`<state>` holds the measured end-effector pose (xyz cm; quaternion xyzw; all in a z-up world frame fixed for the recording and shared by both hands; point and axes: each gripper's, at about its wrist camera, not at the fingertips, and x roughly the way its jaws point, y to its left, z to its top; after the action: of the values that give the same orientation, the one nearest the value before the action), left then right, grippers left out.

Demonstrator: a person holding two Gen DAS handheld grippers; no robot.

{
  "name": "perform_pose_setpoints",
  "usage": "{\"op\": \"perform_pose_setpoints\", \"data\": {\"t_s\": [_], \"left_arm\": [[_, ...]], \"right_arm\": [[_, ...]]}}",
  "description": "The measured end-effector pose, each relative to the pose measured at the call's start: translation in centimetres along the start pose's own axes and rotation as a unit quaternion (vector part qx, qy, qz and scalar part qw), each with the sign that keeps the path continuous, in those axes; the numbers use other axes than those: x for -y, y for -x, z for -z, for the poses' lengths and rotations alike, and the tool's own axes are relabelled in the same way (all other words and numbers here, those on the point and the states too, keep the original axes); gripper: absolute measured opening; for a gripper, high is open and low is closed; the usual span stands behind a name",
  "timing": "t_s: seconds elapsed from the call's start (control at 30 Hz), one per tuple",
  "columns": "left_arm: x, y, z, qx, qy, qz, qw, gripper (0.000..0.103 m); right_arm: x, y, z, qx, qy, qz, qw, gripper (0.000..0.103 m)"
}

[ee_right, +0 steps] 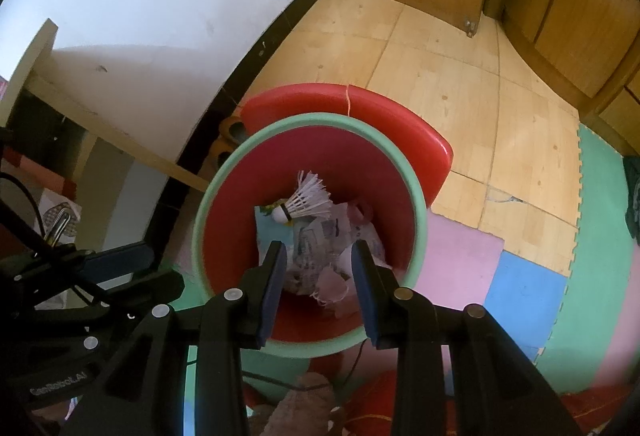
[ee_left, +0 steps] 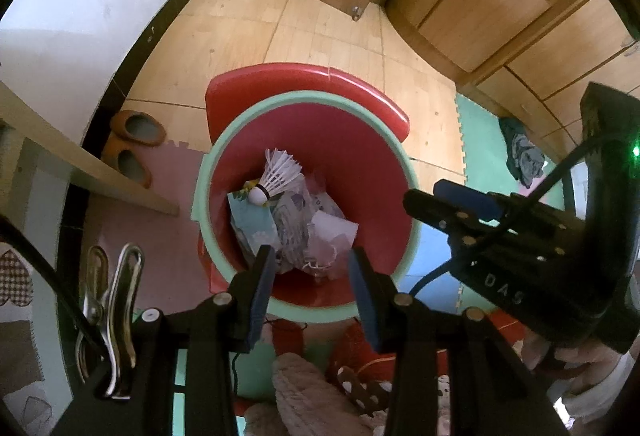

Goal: Collect trash
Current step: 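Move both grippers back from the bucket toward the quilt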

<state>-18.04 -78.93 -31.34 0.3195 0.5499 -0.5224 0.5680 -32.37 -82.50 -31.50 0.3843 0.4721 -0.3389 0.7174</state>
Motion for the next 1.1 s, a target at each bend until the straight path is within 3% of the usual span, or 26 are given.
{"op": "perform_pose_setpoints", "data": {"t_s": [0.67,1.1], "left_arm": [[0.7,8.5,0.8,0.047,0.006,-0.001,0.9989,0.04],[-0.5,15.1,2.9,0.082,0.018,-0.009,0.9964,0.04]], "right_arm": [[-2.7,7.0,1.0,0.04,-0.003,0.001,0.999,0.035],[-7.4,12.5,1.9,0.074,0.037,-0.016,0.996,0.035]]}}
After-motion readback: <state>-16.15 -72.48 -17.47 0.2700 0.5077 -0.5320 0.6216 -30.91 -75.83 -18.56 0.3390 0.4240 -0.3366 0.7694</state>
